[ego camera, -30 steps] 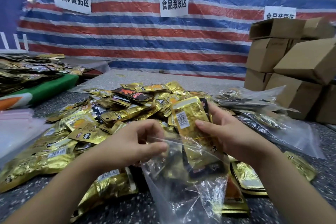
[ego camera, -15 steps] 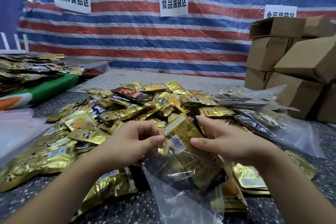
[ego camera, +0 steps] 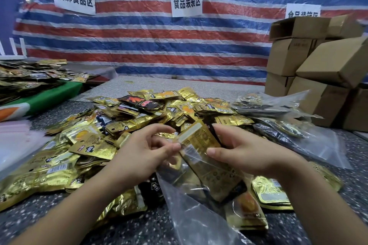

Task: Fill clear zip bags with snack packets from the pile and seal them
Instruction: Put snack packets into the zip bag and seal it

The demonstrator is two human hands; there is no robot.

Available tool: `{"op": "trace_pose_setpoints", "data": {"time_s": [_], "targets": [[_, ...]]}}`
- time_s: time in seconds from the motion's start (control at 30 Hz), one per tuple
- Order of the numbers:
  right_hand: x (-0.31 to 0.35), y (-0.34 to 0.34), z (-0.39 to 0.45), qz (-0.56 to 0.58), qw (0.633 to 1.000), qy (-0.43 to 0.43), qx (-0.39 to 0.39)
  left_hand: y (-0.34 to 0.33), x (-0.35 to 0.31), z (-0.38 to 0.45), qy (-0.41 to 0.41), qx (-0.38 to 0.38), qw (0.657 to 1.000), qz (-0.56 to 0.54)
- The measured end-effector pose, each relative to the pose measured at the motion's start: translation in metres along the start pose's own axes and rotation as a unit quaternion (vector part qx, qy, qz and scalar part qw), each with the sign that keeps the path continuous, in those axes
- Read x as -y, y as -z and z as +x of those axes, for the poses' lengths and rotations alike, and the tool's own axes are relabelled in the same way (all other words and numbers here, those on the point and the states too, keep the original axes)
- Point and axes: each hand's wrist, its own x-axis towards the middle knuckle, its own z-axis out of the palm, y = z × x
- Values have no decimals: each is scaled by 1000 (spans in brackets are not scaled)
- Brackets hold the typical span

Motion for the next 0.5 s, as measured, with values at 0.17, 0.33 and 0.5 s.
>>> {"op": "trace_pose_setpoints", "data": {"time_s": [0.17,0.33,0.5], "targets": [[-1,6,0,36,998,26,-51,-7,-3,-4,13,-4,1000,3],[2,3,-1,22,1000,-9,8,-11,-7,-8,-9,-14,999,-28],[10,-6,-2,-129,990,-11,65,-12,0,-9,-57,20,998,21]]}}
